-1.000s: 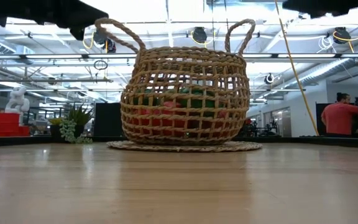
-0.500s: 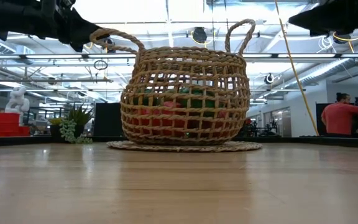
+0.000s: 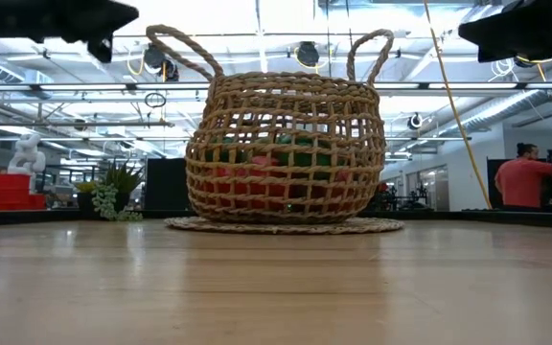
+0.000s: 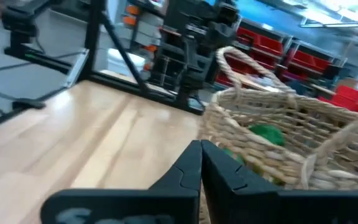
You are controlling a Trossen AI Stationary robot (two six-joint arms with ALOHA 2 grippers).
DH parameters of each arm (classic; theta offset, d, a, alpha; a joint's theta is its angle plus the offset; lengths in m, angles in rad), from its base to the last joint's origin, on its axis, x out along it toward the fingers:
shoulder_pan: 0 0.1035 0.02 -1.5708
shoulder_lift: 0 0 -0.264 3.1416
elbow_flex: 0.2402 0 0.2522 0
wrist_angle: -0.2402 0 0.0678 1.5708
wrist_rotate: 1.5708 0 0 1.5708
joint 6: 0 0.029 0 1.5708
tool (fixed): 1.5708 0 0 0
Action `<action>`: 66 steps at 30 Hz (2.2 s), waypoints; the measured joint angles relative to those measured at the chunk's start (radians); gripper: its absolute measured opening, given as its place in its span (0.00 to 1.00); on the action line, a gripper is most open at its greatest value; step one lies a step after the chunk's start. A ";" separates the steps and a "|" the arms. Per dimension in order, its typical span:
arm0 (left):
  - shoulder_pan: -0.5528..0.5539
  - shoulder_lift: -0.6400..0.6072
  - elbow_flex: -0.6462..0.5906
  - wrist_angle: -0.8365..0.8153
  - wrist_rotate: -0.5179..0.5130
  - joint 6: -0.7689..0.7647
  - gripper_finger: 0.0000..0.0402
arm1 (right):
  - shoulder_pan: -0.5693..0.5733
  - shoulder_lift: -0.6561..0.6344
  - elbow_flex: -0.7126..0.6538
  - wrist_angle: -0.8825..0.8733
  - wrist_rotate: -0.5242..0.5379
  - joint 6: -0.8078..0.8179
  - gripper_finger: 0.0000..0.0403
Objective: Build produce basket
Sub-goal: Return to Home Position
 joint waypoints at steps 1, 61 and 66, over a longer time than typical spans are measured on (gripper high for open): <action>-0.008 -0.012 -0.004 -0.023 -0.009 -0.007 0.01 | 0.001 -0.007 -0.005 -0.001 -0.010 0.001 0.00; -0.109 -0.033 -0.236 0.152 -0.056 0.085 0.01 | -0.024 -0.410 -0.203 -0.052 -0.250 -0.056 0.00; -0.107 -0.033 -0.236 0.159 -0.062 0.088 0.03 | -0.131 -0.415 -0.221 0.008 -0.348 -0.078 0.00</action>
